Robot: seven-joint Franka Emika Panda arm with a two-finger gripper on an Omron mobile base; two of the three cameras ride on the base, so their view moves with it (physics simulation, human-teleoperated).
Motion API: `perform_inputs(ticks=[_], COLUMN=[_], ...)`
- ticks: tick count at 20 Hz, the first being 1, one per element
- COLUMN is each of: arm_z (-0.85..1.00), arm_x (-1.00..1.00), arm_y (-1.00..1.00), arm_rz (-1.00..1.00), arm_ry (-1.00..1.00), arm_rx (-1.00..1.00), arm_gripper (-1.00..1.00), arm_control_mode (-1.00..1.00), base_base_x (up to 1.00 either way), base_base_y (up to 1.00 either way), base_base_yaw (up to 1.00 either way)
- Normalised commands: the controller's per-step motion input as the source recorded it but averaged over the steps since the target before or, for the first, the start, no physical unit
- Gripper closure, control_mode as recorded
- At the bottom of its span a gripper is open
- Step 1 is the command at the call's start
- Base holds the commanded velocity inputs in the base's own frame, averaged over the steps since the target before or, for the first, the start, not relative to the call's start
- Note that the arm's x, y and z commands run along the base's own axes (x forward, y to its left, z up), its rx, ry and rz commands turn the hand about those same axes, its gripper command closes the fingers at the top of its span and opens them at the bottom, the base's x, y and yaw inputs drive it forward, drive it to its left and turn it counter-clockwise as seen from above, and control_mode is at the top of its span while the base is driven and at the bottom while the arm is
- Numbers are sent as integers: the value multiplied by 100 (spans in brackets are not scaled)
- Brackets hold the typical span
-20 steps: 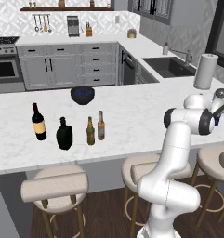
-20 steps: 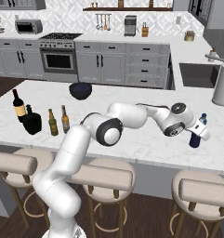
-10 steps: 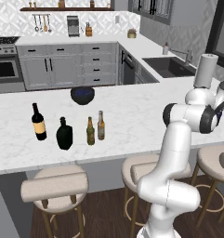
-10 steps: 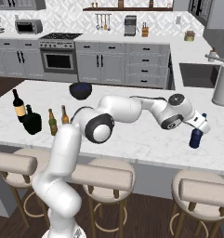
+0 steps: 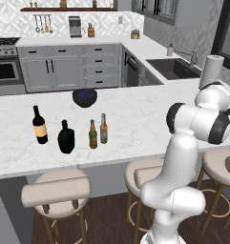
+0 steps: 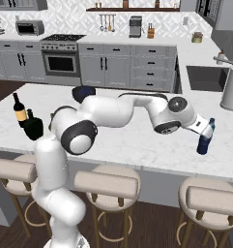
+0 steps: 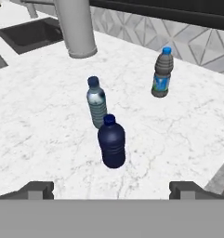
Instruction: Move the plastic bottles in the middle to the plastics group, and the glass bottles in the middle to the glass group.
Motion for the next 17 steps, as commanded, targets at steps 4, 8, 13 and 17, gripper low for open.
perform_inputs(ticks=[4,8,13,17], arm_z=[19,22,15,4], arm_x=[-60,-44,-25,0], arm_y=[48,55,51,46], arm_rz=[24,20,14,13], arm_ry=[0,0,0,0], arm_rx=[0,0,0,0], arm_gripper=[-100,-100,-100,-100], arm_control_mode=[-100,-100,-100,-100], base_base_x=[0,0,0,0], base_base_y=[0,0,0,0], base_base_yaw=[0,0,0,0])
